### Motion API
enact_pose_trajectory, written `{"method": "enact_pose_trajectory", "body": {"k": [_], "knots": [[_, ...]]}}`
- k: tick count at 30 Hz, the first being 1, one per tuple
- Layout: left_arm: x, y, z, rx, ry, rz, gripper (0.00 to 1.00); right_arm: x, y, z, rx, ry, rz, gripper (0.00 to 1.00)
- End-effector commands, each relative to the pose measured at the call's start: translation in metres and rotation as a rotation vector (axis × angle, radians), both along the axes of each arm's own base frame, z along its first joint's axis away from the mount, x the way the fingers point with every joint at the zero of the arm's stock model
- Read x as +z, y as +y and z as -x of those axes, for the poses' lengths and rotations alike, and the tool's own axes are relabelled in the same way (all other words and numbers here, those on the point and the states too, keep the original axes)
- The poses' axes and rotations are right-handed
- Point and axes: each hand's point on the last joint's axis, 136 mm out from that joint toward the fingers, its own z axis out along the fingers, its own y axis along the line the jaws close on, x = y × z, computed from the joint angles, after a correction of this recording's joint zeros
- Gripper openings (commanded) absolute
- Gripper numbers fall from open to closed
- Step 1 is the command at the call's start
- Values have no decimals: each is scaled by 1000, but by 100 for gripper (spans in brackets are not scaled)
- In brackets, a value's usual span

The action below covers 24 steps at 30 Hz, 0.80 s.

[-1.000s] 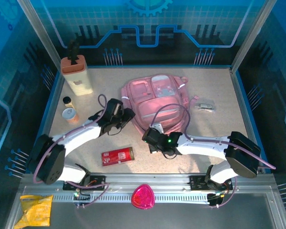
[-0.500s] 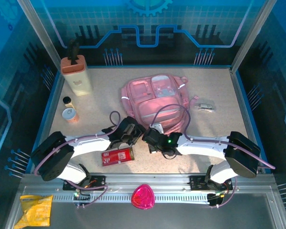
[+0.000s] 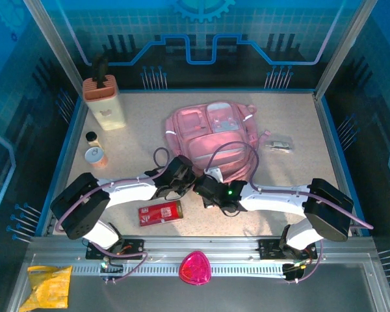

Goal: Pack books, pencil case, and school supplies into a backpack

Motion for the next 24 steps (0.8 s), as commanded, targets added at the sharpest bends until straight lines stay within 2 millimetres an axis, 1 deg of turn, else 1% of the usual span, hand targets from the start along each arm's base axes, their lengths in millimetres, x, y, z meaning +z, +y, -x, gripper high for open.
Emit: {"method": "enact_pose_trajectory", "body": {"k": [1,2,4,6,7,9,10,12,14,16,18,20,21,22,23,24], "knots": [[27,46,-21,54,-85,-103,0,-2,-28,12,22,24,125,0],[31,56,-24,53,-95,-109,0,-1,-32,16,33,20,144,0],[37,84,-28,68,-102,-121,0,-7,-49,23,17,37,180,0],[46,108,-33,76,-126,-138,0,-14,-66,25,-14,73,176,0],[52,120,-36,74,-142,-167,0,-15,-73,24,-32,75,165,0],[58,137,-39,69,-142,-212,0,-12,-78,20,-44,68,137,0],[60,142,-42,60,-142,-217,0,-8,-78,17,-36,55,130,0],[62,148,-49,53,-133,-213,0,1,-73,11,-5,22,149,0],[65,153,-56,57,-133,-226,0,5,-62,10,32,19,146,0],[71,153,-66,49,-161,-245,0,9,-38,12,99,18,93,0],[76,150,-75,21,-168,-254,0,12,-18,14,138,17,40,0],[81,145,-76,-18,-146,-251,0,13,-4,15,153,23,-8,0],[84,141,-72,-34,-151,-232,5,13,1,15,155,25,-25,0],[89,135,-67,-48,-185,-196,12,13,4,15,161,21,-25,0],[90,131,-60,-50,-201,-165,22,13,5,15,164,8,-12,0],[93,127,-50,-36,-216,-121,28,11,4,14,163,-9,13,0]]}}
